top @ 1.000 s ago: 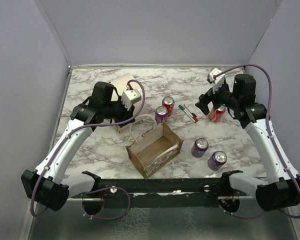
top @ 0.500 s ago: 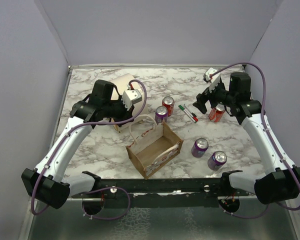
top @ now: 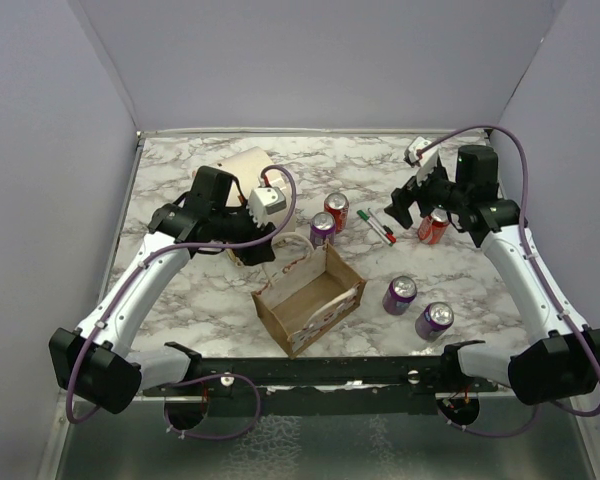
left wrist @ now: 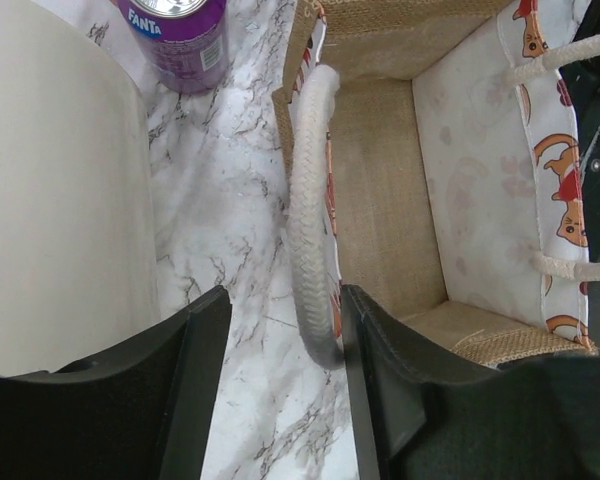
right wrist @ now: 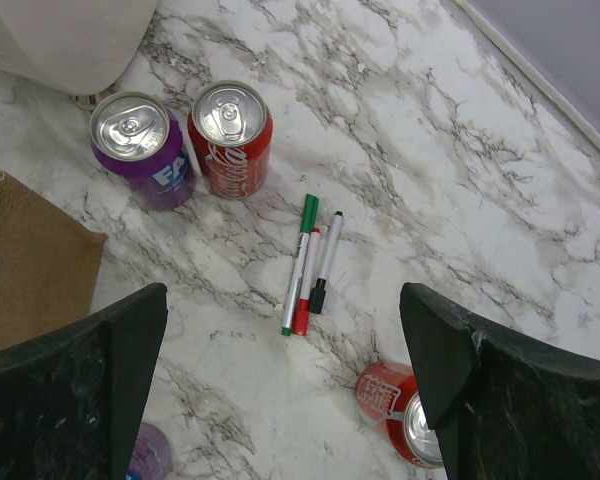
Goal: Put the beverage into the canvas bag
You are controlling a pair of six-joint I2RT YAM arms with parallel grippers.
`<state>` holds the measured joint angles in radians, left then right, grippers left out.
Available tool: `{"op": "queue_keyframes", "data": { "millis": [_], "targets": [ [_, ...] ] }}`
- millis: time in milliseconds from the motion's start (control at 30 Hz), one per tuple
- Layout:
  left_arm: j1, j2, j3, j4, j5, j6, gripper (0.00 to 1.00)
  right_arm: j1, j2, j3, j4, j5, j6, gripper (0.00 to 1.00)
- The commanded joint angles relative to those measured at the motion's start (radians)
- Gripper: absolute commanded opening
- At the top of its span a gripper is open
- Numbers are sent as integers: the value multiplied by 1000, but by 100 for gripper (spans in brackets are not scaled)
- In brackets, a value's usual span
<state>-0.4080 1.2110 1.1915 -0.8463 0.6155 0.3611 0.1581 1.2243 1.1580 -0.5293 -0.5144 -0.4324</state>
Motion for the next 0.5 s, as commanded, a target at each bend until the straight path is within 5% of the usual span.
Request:
{"op": "queue_keyframes", "data": {
  "millis": [0, 200, 467],
  "targets": [
    [-5, 1, -3, 12, 70, -7, 44, 10, 7, -17, 26, -28, -12, 100],
    [-6, -7, 35, -36, -15, 67, 6, 16, 18, -37, 32, -49, -32, 100],
    [-6, 52, 158, -184, -197, 296, 0, 95, 90, -36, 48, -161, -91, 100]
  ]
}}
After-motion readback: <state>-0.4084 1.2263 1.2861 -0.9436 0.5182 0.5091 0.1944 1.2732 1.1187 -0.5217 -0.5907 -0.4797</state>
